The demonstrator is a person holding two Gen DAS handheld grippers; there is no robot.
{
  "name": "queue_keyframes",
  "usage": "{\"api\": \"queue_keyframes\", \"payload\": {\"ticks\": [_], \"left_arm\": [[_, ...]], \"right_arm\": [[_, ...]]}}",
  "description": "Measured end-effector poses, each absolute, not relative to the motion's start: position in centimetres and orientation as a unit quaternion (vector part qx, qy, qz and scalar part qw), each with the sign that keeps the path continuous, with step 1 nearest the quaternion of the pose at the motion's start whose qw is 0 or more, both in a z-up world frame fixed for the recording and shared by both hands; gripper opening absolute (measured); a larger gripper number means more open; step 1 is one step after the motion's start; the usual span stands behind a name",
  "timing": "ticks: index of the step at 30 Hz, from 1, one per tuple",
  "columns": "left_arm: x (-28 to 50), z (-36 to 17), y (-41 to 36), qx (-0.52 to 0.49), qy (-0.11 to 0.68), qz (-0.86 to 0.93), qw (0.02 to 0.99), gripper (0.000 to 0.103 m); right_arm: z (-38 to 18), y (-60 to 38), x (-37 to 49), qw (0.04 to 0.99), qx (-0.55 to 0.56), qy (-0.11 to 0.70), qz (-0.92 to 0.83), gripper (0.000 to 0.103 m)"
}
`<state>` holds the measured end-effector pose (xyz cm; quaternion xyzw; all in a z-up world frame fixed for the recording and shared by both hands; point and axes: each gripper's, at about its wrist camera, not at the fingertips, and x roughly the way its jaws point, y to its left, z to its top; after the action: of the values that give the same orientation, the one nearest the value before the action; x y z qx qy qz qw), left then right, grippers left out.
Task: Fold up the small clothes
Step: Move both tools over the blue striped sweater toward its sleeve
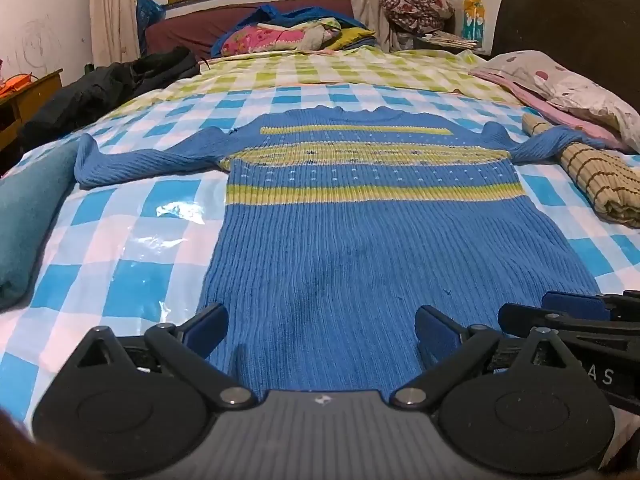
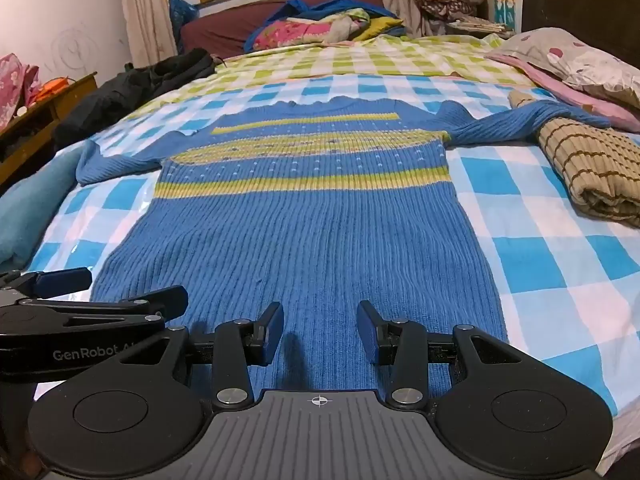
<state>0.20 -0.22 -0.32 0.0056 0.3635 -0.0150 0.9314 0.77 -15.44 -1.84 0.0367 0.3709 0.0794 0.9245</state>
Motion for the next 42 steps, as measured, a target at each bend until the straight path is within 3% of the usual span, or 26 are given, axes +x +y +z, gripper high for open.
{"api": "queue_keyframes", "payload": {"ticks": [42], "left_arm": [[8.0, 3.0, -5.3, 0.033, 0.328, -0.017, 0.944, 0.099]], "right_arm": [[0.5, -19.9, 7.2, 0.941, 0.089, 0.323, 0.057, 0.038]]}}
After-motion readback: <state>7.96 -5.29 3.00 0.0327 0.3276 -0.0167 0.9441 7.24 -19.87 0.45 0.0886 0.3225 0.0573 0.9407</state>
